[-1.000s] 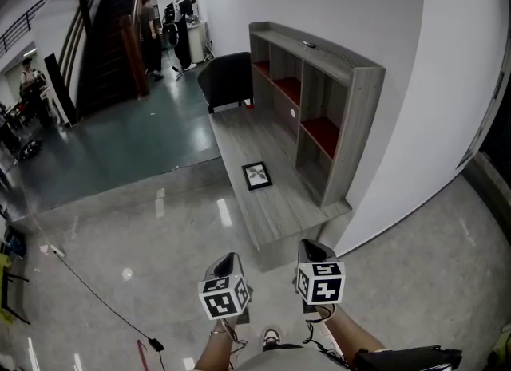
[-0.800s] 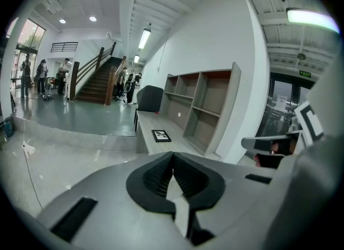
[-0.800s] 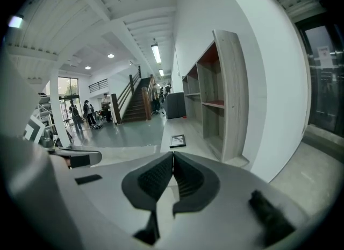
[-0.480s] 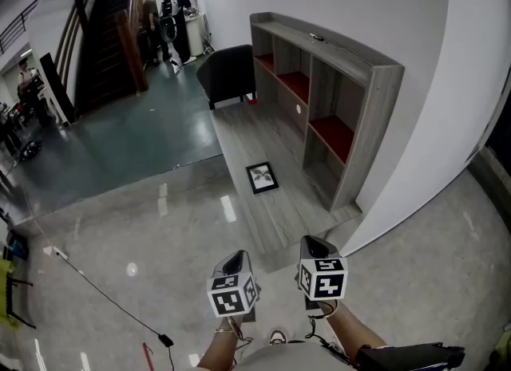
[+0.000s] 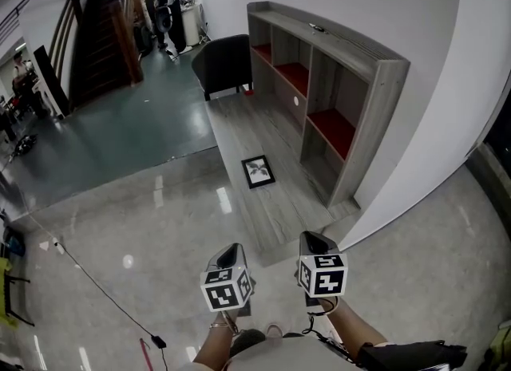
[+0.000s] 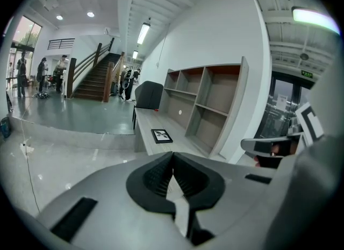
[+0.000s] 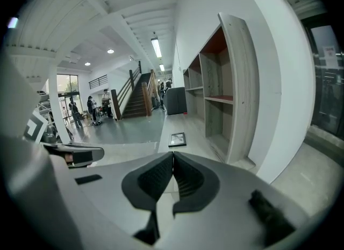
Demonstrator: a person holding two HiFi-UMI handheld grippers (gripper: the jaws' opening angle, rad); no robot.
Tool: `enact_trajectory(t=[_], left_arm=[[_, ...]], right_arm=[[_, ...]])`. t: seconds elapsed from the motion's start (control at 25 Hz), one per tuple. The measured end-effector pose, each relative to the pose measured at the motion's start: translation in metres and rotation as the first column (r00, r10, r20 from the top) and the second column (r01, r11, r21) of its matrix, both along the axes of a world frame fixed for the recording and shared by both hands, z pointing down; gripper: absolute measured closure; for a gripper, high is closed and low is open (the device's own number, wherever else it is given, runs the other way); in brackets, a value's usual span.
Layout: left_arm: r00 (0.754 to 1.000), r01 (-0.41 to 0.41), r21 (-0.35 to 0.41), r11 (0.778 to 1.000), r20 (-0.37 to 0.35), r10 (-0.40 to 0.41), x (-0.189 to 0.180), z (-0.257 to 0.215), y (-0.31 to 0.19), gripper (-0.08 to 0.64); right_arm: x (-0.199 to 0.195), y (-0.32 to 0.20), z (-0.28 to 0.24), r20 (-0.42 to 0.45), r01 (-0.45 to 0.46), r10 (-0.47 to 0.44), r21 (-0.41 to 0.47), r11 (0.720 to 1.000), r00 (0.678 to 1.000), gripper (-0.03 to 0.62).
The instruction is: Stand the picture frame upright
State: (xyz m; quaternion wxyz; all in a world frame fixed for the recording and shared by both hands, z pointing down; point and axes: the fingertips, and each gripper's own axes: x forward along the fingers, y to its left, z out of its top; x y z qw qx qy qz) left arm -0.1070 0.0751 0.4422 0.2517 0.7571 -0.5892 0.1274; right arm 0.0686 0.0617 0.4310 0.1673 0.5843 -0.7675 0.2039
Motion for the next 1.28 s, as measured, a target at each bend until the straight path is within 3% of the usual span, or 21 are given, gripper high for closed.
enact_trajectory(t=[0.52, 0.96, 1.28], left_arm=[[0.999, -0.048, 0.023, 0.999, 0.006, 0.048, 0.001, -0.005, -0.024, 0.546], [0.989, -0.147, 0.049, 0.988, 0.002, 0.147, -0.008, -0.009, -0.118, 0.546], [0.986, -0.162, 0.060, 0.985, -0.027, 0.164, -0.017, -0.012, -0.178, 0.546]], right_arm=[[0.001, -0.016, 0.002, -0.004, -0.027, 0.027, -0.002, 1.000, 1.000, 0.561], [-0.006, -0.084, 0.000, -0.006, -0.134, 0.134, 0.013, 0.991, 0.991, 0.560], [-0.014, -0.129, 0.001, -0.033, -0.172, 0.172, 0.004, 0.985, 0.985, 0.561]])
